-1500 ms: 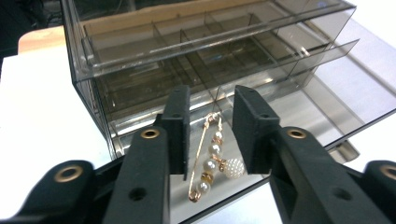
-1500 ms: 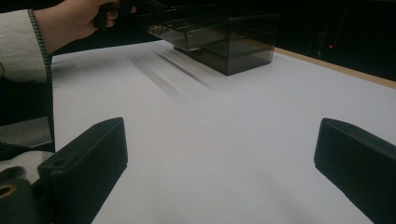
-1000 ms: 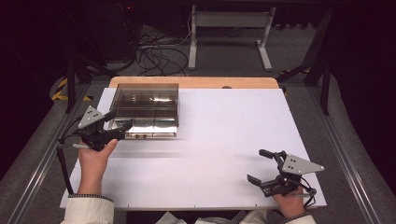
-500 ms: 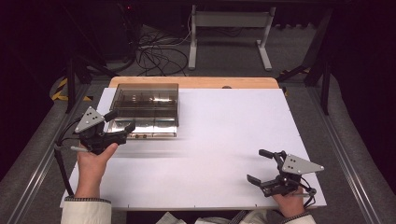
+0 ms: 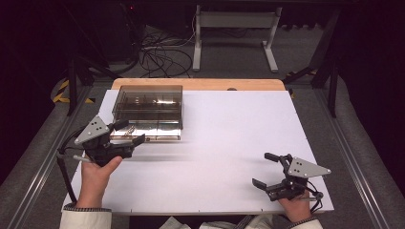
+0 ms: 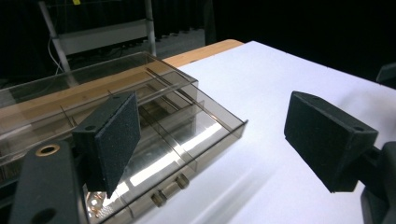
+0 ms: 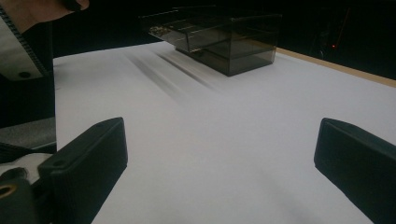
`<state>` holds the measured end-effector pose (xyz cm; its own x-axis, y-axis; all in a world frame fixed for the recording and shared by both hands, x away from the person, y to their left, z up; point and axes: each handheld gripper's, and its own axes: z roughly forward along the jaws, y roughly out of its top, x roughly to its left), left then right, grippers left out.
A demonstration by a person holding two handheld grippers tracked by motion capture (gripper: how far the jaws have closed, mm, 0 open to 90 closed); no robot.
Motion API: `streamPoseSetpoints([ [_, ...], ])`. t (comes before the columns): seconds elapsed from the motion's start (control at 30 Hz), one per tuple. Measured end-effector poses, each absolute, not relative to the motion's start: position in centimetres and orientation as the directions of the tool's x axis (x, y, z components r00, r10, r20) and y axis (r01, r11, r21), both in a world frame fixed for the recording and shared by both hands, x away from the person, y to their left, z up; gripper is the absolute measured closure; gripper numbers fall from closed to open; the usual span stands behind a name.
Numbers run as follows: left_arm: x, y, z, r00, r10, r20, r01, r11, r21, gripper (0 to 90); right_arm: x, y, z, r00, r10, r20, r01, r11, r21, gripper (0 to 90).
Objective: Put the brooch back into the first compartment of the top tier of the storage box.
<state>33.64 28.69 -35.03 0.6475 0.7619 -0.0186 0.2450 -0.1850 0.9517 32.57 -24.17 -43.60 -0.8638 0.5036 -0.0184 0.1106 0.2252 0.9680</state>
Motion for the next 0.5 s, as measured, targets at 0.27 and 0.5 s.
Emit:
streamPoseSetpoints([
  [0.27,31.9,28.6,-36.2,0.678,0.735,-0.022,0.235,-0.189,0.953,19.4,32.5,-24.2,-43.6,-0.865,0.501,-0.019,0.107,0.223,0.969,3.2],
  [0.5,31.1,28.9,-37.8,0.689,0.725,0.004,0.237,-0.231,0.944,18.8,32.5,-24.2,-43.6,-0.866,0.5,-0.018,0.109,0.224,0.968,3.2],
])
